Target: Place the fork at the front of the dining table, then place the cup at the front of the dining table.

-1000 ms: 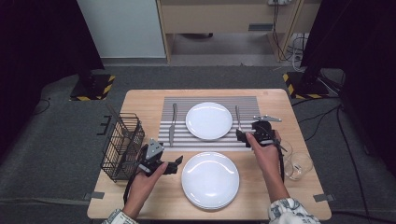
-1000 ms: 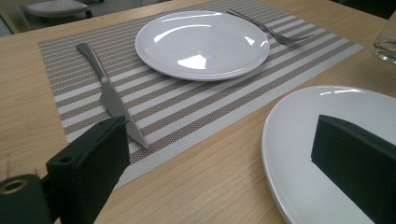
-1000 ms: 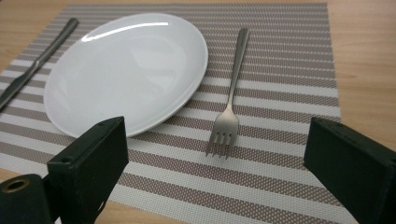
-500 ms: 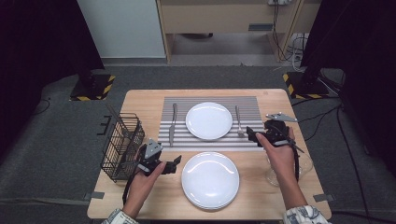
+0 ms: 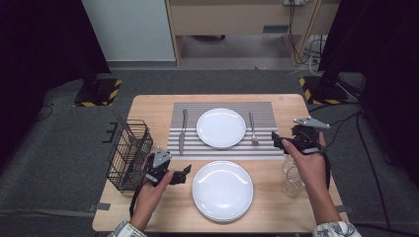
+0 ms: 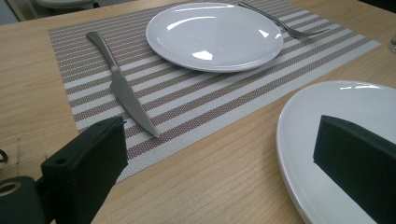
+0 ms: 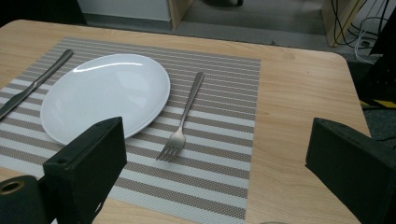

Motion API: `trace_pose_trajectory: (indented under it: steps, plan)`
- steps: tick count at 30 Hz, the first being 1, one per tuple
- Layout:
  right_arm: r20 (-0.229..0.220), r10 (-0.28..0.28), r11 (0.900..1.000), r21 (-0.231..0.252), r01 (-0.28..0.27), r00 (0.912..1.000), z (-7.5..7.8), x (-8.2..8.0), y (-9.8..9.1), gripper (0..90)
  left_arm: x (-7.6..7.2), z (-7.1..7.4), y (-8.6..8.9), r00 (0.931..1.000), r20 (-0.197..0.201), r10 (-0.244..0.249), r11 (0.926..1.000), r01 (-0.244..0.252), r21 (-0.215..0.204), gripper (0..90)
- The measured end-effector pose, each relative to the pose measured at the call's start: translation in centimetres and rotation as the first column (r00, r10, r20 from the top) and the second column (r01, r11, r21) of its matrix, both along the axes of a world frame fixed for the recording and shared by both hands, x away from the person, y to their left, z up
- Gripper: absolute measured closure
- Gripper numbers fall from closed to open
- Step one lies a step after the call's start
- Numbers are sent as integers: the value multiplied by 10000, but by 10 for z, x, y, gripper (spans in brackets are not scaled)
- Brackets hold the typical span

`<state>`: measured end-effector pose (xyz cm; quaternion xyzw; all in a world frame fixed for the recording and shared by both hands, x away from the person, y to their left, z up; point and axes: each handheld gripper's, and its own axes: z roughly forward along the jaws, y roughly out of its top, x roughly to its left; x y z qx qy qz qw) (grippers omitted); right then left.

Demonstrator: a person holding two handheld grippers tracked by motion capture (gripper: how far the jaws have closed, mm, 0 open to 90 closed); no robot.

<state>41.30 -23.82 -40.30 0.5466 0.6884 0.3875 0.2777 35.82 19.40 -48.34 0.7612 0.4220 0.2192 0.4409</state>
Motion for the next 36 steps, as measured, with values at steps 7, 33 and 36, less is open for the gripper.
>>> trace_pose_trajectory:
  steps: [7, 33, 36]
  plan:
    - [-18, -93, 9998, -172, 93, 10000, 4, -4, -14, 71, 0, 0, 0, 10000, 12, -36, 10000, 36, 26, 26]
    - [-332, 116, 9998, -151, -121, 9994, -7, -16, -65, 108, 0, -3, -2, 10000, 40, -18, 9997, 17, 250, 26]
    - [-431, 102, 9999, -13, -103, 9990, -9, -16, -69, 140, 0, -3, -2, 10000, 45, -30, 9997, 29, 261, 26]
